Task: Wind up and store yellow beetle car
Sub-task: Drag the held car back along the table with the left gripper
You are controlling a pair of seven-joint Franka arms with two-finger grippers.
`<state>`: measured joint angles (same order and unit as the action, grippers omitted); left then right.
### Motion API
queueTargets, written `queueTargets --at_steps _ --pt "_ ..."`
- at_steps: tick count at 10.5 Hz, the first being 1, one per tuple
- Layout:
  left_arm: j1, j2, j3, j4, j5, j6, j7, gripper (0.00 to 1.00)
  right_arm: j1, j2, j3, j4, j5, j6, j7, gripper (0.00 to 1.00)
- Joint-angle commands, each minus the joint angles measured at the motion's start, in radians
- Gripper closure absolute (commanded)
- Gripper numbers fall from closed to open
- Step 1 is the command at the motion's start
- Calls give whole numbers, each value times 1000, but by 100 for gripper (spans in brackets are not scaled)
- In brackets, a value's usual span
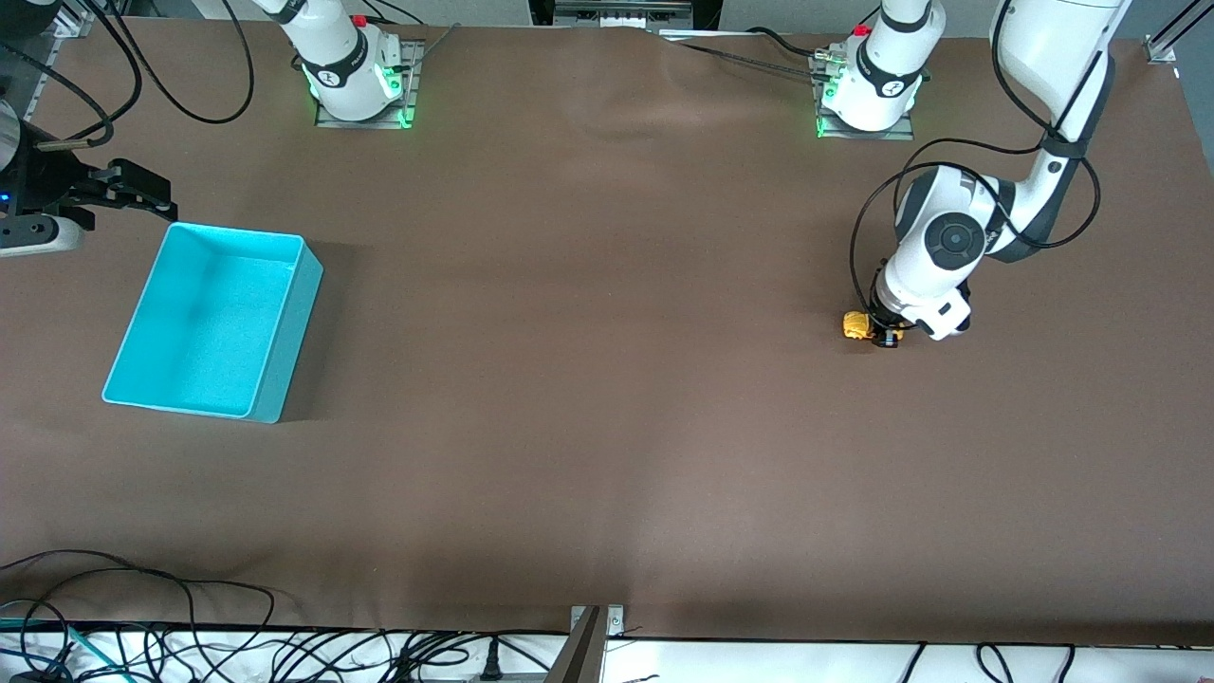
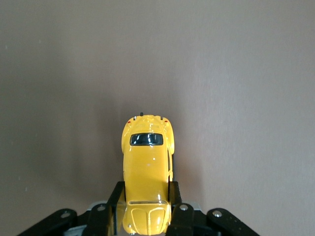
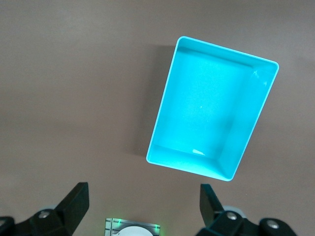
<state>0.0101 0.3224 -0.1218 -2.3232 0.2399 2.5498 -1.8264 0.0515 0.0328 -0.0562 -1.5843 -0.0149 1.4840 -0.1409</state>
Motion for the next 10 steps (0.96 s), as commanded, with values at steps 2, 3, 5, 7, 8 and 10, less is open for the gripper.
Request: queueTargets --at_steps 2,3,5,7,8,10 --pt "8 55 77 18 33 6 116 100 -4 -5 -1 -3 0 -1 -17 0" --pt "10 61 92 27 33 6 134 100 -4 -5 -1 -3 0 -1 -17 0" --pt "10 73 137 44 32 6 174 100 -4 -5 -1 -3 0 -1 -17 0" --pt "10 79 166 47 30 6 210 100 -4 -5 -1 -3 0 -1 -17 0" --pt "10 89 186 51 30 6 211 100 -4 -5 -1 -3 0 -1 -17 0" --pt "10 102 204 73 32 6 211 100 -4 -5 -1 -3 0 -1 -17 0"
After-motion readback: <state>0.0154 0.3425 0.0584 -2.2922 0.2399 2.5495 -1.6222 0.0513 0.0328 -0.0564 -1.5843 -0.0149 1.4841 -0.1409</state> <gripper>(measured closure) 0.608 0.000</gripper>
